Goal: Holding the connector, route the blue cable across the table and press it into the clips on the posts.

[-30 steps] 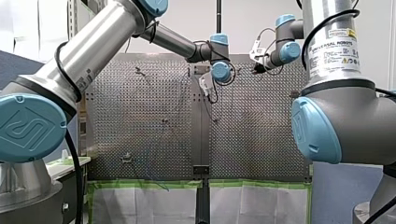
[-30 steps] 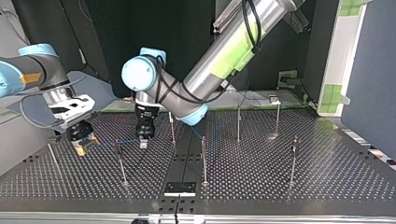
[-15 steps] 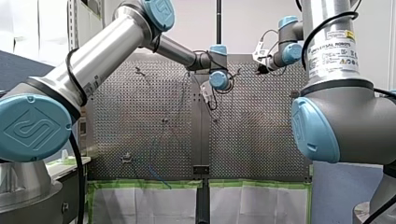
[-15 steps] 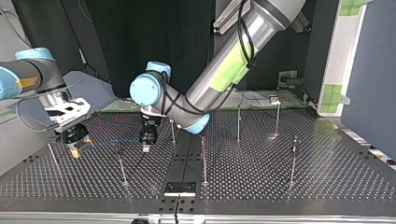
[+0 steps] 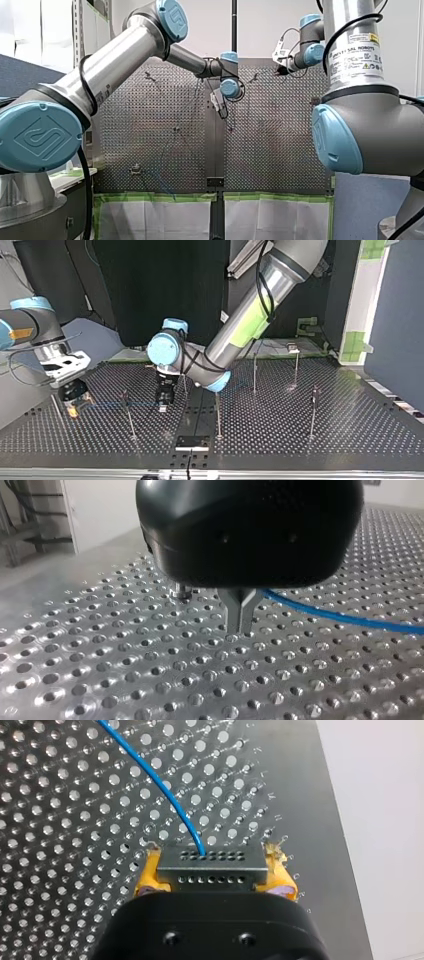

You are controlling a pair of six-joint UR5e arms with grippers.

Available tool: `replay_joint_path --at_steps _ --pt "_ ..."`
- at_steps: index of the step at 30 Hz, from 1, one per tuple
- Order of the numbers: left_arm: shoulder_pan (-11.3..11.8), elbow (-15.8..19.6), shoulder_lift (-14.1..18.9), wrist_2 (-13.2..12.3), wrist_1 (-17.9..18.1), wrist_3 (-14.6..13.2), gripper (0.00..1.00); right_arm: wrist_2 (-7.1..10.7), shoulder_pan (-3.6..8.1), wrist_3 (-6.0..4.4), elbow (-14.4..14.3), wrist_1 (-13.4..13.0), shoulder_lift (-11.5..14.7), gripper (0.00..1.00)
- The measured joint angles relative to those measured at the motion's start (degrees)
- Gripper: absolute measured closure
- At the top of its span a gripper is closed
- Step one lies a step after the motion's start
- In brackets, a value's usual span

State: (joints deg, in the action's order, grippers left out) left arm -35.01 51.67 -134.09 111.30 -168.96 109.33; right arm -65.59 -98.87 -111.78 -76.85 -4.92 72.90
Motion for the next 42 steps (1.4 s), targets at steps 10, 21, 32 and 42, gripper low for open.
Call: replay_joint_path --at_steps 10,21,32,42 --pt "0.0 0.0 0.0 0.0 0.0 0.0 0.21 0.02 0.04 0.05 0.0 0.1 0.0 1.0" --pt "0.0 0.0 0.0 0.0 0.0 0.0 0.0 0.02 0.01 0.12 0.0 0.3 -0.1 1.0" --pt "0.0 0.0 0.0 0.0 0.0 0.0 0.0 -0.09 -0.44 0.2 -0.2 0.5 -0.1 1.0" --pt "0.0 0.0 0.0 0.0 0.0 0.0 0.0 -3.2 -0.81 0.67 -0.8 0.8 0.0 1.0"
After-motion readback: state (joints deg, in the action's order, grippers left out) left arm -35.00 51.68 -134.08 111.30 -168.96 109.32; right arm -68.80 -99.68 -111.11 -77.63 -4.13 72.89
